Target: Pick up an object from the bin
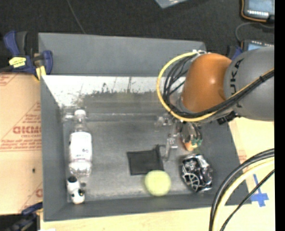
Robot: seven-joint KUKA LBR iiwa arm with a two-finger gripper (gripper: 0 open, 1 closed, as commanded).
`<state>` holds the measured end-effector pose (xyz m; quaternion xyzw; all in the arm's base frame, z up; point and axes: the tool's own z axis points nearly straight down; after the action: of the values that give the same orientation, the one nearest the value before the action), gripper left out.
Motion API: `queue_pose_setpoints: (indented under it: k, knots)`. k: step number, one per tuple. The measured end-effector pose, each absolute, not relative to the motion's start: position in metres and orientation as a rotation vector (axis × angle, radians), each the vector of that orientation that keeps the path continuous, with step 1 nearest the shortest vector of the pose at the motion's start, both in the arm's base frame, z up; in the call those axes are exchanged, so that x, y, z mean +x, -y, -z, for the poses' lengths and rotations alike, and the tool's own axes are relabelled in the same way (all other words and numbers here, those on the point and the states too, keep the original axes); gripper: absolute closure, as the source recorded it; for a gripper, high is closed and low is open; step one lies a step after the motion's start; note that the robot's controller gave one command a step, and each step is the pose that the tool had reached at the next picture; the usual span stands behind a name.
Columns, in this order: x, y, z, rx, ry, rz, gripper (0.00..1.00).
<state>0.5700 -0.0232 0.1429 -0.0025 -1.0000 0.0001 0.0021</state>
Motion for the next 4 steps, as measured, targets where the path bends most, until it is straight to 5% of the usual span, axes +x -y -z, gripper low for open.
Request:
queue_pose_setpoints:
  k: [1, 2, 4]
  knots:
    - [0.572, 0.023, -0.148, -0.007, 3.145, -0.001, 0.0]
    - [0.559, 0.016, -0.096, 0.146, 3.142, -0.002, 0.0]
    - [0.554, -0.002, -0.102, 0.198, 3.143, -0.001, 0.0]
